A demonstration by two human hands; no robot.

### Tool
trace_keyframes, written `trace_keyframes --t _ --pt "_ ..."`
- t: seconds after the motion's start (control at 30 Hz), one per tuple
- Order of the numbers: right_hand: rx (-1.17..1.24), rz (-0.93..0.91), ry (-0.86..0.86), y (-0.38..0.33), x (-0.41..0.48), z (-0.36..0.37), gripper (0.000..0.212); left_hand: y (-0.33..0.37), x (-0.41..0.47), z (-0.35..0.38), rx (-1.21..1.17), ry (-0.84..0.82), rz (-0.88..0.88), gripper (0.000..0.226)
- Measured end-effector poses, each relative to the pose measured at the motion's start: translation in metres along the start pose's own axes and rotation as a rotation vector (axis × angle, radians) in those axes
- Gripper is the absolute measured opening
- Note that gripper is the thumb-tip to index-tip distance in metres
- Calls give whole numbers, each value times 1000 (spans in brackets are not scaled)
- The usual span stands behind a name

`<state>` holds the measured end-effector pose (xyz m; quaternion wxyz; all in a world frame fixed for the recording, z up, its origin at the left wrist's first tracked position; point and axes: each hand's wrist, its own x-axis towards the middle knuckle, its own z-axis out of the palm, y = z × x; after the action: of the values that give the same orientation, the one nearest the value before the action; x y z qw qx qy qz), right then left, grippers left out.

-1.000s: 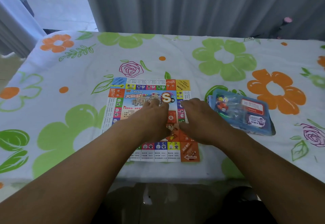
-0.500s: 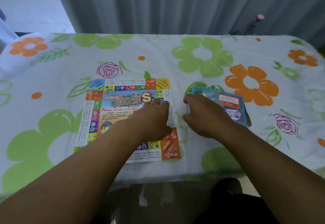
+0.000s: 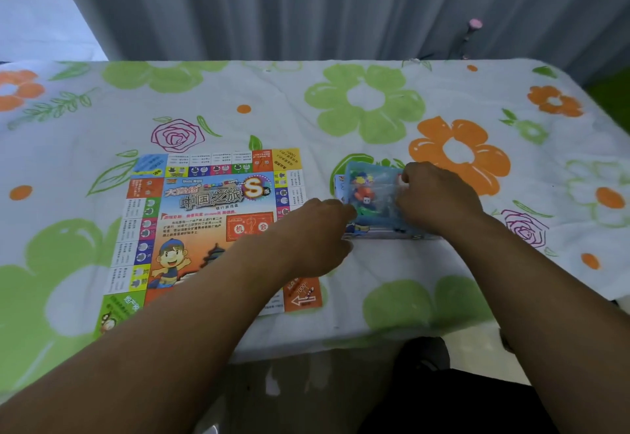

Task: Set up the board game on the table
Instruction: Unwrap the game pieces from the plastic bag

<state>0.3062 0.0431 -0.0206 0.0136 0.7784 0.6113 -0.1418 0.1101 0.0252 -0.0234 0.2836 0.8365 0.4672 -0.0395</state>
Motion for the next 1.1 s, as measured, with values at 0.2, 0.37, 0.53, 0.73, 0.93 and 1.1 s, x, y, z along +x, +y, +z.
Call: trace_keyframes --t 0.2,0.37,0.53,0.73,0.93,1.1 --pt "-13 -5 27 -2 3 5 34 1 2 4 43 -8 54 58" --pt "-12 25 18 -2 2 6 34 2 4 10 91 -44 109 58" --pt "105 21 91 -3 6 7 32 1 5 13 63 -52 72 56" --pt "376 25 155 -9 11 -3 25 -1 0 12 72 -55 72 58" --pt "550 -74 177 -26 -2 -28 9 0 -9 6 46 -11 57 59" --pt "577 -151 146 -54 -15 -35 12 -5 -21 -7 -47 195 -93 63"
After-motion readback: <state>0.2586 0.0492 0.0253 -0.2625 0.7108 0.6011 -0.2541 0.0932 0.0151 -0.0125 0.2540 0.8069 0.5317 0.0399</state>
